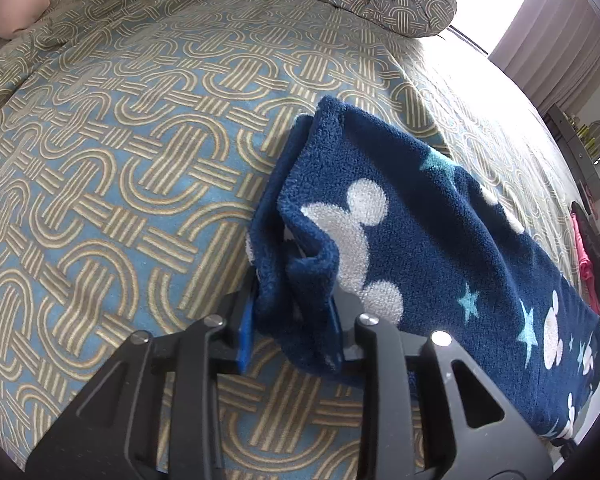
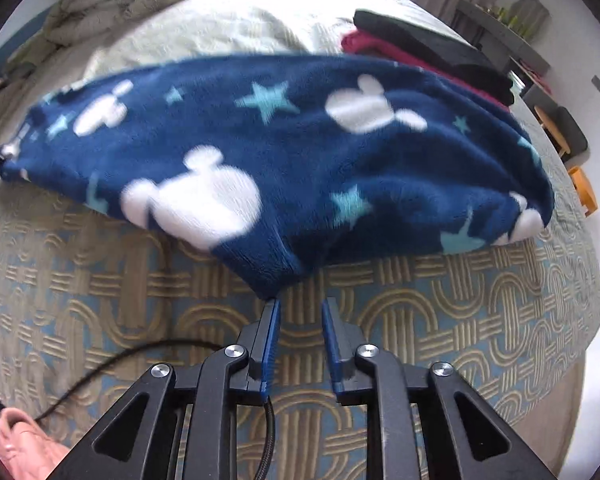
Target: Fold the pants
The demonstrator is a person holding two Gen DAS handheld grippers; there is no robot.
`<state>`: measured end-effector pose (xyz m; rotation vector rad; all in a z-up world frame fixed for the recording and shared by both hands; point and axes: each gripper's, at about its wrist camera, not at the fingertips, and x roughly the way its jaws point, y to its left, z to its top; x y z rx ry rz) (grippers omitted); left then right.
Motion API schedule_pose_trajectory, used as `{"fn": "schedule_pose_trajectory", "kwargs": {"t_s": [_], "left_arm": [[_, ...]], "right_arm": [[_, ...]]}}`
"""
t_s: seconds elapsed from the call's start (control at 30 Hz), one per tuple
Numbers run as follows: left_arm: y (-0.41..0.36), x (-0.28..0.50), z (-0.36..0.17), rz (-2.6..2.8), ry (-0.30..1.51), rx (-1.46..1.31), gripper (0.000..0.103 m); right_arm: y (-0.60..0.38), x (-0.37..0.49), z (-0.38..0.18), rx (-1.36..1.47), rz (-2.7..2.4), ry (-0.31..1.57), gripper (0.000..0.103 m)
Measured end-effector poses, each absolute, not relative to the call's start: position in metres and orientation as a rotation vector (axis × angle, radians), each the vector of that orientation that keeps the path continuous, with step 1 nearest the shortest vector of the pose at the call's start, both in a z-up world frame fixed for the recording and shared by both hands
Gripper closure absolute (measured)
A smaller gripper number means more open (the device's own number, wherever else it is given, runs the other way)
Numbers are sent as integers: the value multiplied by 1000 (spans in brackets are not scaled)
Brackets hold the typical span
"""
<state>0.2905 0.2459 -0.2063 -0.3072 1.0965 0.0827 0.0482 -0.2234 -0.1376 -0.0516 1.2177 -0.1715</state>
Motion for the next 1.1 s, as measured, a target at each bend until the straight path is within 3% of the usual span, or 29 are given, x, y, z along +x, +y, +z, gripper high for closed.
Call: {"fn": "schedule_pose_trajectory", "kwargs": {"t_s": [0.1,0.13,0.3,0.47,0.83,1.1], "left_arm": [[250,292,-208,83,1099,-333,69],[250,292,-208,72,1097,-340,73],[246,293,-205,76,1098,-287,79],[244,293,-202,89,1093,-279,79],[203,289,-147,79,985,-95,79],[165,292,-119,41,949,-9,80]], "right_arm": [[-214,55,-122,-9,-95,1166,68],[-210,62,-117,9,-74,1141,67],[-189,102,-118,92,-7,1070,67],[-183,131,-177,33,-72,1291,66],[-186,128,-127,50,-13,1236,64],[-200,136,-123,99,36,1207,61]]}}
